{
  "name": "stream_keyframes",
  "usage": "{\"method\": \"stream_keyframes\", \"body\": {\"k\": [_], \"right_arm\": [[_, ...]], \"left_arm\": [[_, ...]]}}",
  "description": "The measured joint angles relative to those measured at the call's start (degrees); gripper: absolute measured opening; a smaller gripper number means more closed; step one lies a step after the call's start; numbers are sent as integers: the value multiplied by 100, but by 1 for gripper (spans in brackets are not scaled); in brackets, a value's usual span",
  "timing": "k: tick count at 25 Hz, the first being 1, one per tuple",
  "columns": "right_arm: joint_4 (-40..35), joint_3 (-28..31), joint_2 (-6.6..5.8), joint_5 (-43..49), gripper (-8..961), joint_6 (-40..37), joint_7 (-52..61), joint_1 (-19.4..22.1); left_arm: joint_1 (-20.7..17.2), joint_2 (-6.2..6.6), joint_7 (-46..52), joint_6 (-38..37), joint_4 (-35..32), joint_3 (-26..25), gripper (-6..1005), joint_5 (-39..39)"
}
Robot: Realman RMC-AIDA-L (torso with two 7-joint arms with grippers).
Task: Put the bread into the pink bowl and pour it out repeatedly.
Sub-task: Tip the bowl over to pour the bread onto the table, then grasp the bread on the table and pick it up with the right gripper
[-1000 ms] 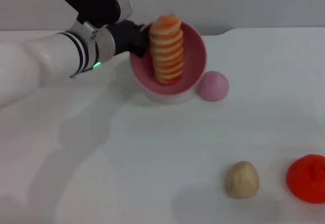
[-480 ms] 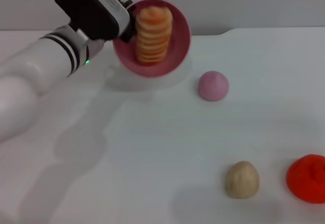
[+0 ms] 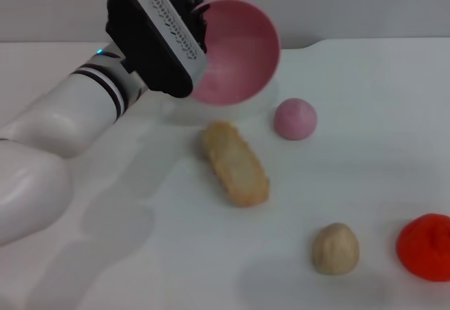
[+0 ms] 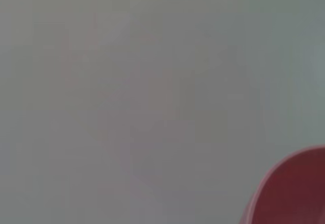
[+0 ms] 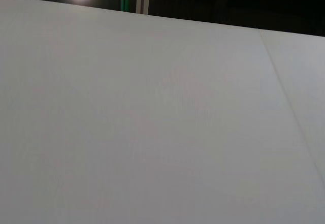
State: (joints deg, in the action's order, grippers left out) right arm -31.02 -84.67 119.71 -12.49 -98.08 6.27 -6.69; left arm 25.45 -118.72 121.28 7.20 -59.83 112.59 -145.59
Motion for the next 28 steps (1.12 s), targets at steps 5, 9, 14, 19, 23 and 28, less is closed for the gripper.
{"method": "stream_keyframes", "body": {"k": [5,9,14,19,23,28], "right_arm": [[11,-105,-1,0,580,-1,2,-29],[156,-198,-13,0,580,8,4,-145],[300,-281,-31,0,579,29,5,-274],[375,-313,-37,0,579,51,6,-298],[394,-328,-17,0,579,81,6,-303],[408,-672,-22,-489,579,426,23,-391]], "left_arm": [[12,-1,50,468,77,97,42,48],[67,22,304,820,81,43,42,410],[240,53,878,832,79,-160,43,725],[265,64,1502,736,19,-304,43,726],[223,73,2146,571,-39,-507,43,725],[219,82,2570,336,-55,-703,43,724]]}}
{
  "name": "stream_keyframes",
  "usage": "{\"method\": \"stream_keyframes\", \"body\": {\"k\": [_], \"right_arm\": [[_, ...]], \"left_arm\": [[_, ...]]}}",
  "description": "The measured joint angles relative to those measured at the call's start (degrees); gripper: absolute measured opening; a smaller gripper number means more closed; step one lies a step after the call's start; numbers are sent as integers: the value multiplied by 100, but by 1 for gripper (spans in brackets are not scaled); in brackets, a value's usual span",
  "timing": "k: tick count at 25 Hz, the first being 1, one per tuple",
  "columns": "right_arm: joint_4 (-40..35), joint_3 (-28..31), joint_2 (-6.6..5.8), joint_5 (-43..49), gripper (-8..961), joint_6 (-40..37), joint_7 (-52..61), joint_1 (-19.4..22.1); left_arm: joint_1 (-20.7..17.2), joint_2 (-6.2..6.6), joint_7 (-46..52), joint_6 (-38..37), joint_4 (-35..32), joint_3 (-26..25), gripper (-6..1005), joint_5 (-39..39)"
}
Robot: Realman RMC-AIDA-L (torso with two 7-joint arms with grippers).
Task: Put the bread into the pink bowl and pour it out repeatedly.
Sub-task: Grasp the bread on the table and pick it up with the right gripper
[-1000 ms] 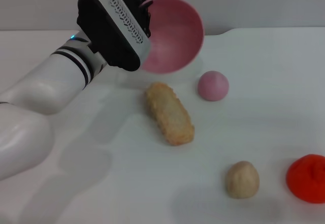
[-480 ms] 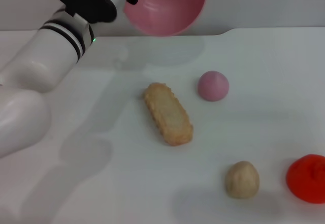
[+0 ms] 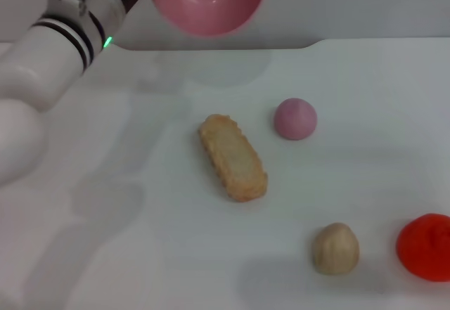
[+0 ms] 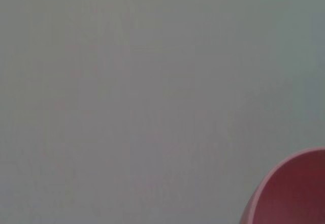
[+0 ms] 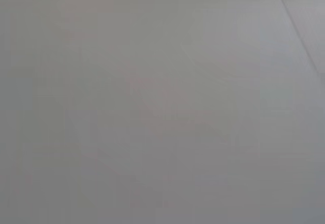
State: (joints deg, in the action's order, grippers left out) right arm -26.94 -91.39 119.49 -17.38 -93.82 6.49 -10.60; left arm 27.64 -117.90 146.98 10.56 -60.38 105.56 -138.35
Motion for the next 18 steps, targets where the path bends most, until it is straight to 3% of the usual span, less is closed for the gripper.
{"method": "stream_keyframes", "body": {"k": [1,3,8,9,10,14,15,16,18], "right_arm": [[0,-84,-7,-109,579,89,1,-21],[-8,-171,-19,-197,579,270,4,-60],[-45,-202,-43,-205,579,881,159,-173],[-55,-200,-53,-206,579,1023,223,-199],[-64,-195,-60,-206,579,1153,279,-223],[-200,-175,-101,-166,579,1911,461,-326],[-301,-174,-115,-138,579,2200,486,-343],[-401,-171,-126,-101,579,2472,508,-353],[-726,-157,-170,97,579,3172,605,-361]], "left_arm": [[47,8,298,-774,-125,-395,43,-1],[91,11,337,-1276,-228,-611,43,0],[139,13,347,-1718,-314,-800,43,1],[353,22,291,-3167,-474,-1378,43,19],[543,32,162,-4086,-523,-1862,43,39],[543,32,162,-4086,-523,-1862,43,39],[638,34,-14,-4663,-532,-2183,43,91],[790,43,-1275,-6293,-500,-3492,43,1003],[802,45,-1667,-6846,-475,-4049,43,1300]]}}
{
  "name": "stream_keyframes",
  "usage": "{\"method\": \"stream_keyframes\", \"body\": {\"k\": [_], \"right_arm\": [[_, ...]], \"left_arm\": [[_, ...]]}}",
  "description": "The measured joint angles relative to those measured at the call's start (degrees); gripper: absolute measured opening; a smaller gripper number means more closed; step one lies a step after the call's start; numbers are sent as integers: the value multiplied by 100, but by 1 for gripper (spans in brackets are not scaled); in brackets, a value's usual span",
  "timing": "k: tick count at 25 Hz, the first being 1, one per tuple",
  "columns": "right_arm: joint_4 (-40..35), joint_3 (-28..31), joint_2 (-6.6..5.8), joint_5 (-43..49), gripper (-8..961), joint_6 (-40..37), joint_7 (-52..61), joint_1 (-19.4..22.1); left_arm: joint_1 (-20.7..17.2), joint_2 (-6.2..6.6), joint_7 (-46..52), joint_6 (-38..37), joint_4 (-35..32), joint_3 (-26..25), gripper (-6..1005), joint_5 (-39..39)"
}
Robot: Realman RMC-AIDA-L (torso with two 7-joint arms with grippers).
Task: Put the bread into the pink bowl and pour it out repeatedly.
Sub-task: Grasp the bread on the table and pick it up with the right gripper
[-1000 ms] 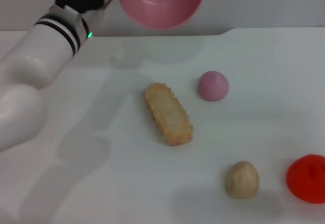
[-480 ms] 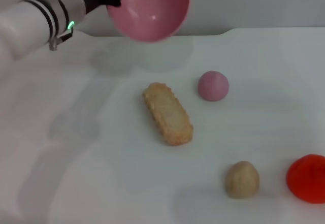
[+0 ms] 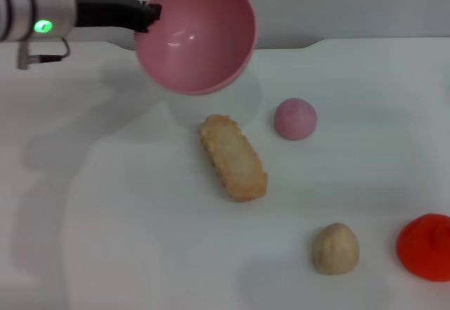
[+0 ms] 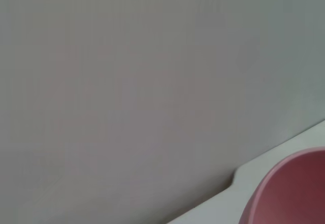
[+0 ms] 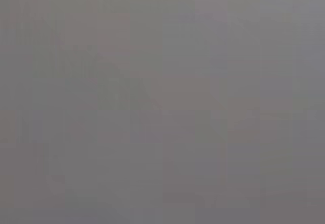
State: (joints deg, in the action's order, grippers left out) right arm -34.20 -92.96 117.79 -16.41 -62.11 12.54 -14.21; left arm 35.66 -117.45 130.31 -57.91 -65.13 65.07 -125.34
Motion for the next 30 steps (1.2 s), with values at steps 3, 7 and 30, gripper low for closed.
{"method": "stream_keyframes", "body": {"k": [3,7,30], "right_arm": [[-620,70,-83,611,579,1187,453,5],[-1646,267,-160,2189,580,2793,1576,6],[-1472,-729,-1090,6307,580,3303,7582,-1431]], "left_arm": [[-15,4,-221,-520,10,-524,43,154],[-90,14,-229,-789,-6,-644,42,153],[-294,4,-399,-858,106,-581,43,121]]}}
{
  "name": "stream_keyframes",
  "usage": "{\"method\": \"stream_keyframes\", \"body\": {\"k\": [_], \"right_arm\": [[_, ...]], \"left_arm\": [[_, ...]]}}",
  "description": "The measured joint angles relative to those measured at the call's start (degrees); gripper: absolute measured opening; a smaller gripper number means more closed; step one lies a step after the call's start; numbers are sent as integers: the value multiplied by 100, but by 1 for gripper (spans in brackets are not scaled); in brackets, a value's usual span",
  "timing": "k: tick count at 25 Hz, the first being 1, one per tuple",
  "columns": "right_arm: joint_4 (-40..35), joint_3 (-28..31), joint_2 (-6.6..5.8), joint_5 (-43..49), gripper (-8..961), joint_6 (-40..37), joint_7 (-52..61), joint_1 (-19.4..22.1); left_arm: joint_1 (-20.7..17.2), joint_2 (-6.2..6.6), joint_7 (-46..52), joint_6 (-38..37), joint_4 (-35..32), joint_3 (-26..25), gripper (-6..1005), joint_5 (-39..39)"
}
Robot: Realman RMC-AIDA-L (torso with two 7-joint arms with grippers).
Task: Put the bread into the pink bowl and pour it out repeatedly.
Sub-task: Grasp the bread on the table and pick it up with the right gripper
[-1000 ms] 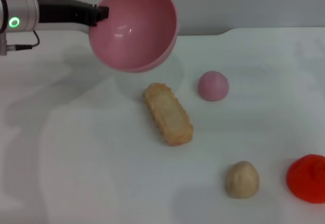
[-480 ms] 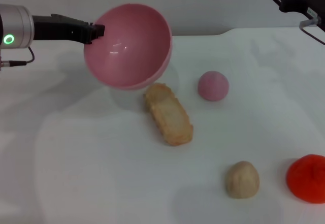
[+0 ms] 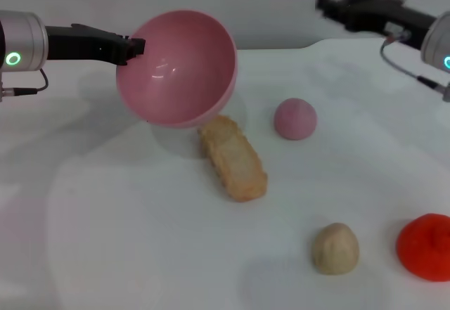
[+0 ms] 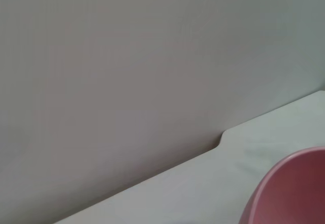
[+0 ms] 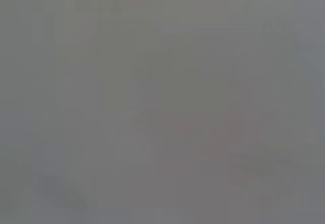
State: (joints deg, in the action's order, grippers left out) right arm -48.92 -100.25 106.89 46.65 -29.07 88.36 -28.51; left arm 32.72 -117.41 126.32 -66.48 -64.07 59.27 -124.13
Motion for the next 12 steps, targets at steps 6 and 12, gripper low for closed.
{"method": "stream_keyframes", "body": {"k": [6,12], "right_arm": [[633,786,-292,2432,580,-2176,2230,-717],[240,2226,-355,4924,584,-3895,3651,-975]], "left_arm": [[-8,-8,-47,3,29,8,42,3],[-26,-9,-114,-13,62,-10,42,17]]}}
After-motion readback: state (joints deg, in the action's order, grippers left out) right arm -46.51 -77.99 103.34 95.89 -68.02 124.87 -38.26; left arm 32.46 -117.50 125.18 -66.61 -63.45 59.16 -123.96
